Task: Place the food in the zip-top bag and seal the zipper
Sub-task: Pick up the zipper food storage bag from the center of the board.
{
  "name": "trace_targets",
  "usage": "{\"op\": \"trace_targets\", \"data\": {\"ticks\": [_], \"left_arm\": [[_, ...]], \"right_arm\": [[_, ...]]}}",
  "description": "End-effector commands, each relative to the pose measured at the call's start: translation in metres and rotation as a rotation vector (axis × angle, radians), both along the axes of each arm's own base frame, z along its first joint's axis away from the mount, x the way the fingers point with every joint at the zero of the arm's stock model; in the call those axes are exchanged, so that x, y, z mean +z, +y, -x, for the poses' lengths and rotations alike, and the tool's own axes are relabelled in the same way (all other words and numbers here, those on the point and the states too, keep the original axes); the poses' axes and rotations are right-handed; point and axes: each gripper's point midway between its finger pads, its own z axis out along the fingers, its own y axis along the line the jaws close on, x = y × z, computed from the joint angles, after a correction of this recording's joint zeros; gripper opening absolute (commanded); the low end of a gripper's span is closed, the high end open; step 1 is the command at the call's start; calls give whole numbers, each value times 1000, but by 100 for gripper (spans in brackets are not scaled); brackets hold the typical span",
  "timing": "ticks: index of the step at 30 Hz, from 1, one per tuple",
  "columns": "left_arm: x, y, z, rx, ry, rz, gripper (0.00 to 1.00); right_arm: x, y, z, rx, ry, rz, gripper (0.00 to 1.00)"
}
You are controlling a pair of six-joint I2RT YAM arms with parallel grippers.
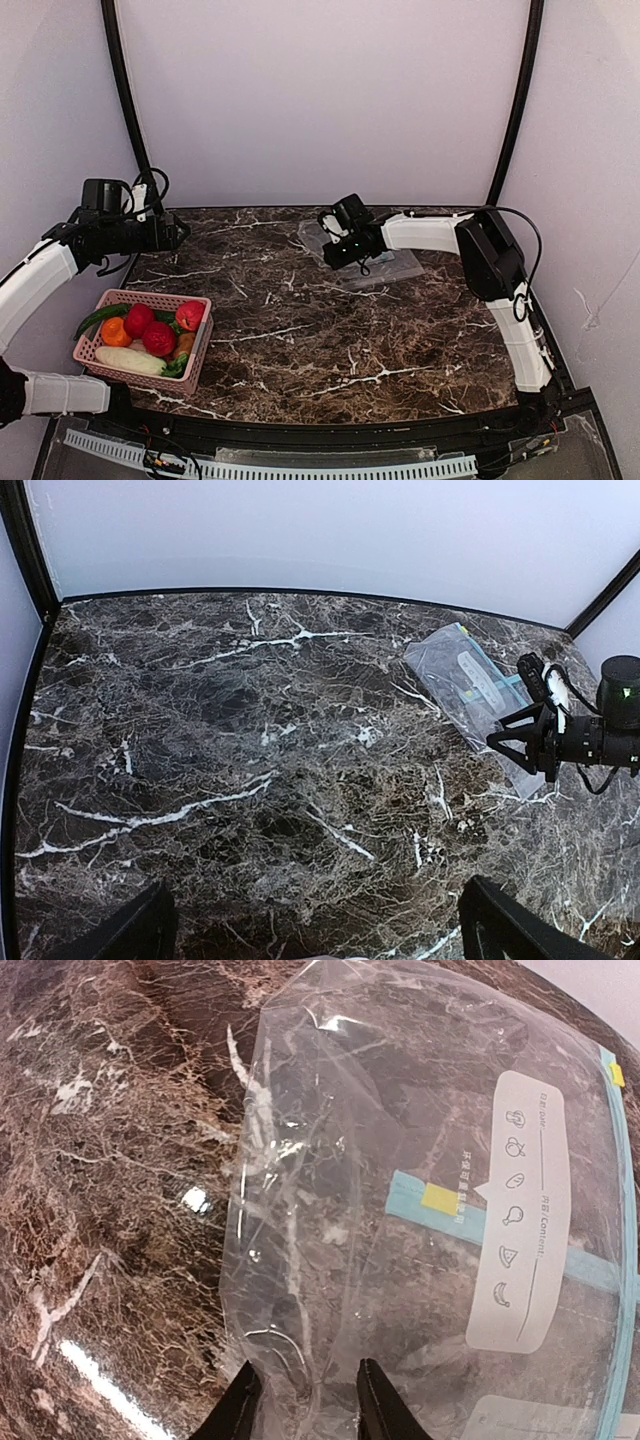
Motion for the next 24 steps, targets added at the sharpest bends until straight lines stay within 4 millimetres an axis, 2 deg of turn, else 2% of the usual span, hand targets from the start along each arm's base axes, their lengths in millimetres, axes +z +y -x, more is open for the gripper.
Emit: {"op": "trace_targets", "data": {"ticks": [1, 4, 7, 13, 18, 19, 20, 24], "left_arm": [[-5, 1, 3, -4, 29, 2, 99], [-5, -5, 4, -37, 28, 18, 99], [-5, -11, 4, -67, 28, 35, 99], [-1, -24, 6, -100, 19, 102, 99], [-4, -60, 20, -120, 26, 275, 99], [0, -67, 20, -130, 8, 305, 99], [-6, -78, 25, -137, 39, 351, 99], [4, -122, 33, -212, 24, 503, 99]], "right_arm": [[0, 8, 0, 20, -4, -8, 24], [9, 9, 4, 26, -7, -21, 9], [25, 12, 8, 44, -11, -57, 0], [63, 7, 23, 54, -31, -99, 0], [100, 3, 58, 74, -23, -180, 0], [104, 2, 65, 78, -21, -191, 0], [111, 3, 73, 85, -28, -207, 0], [124, 8, 102, 104, -35, -250, 0]]}}
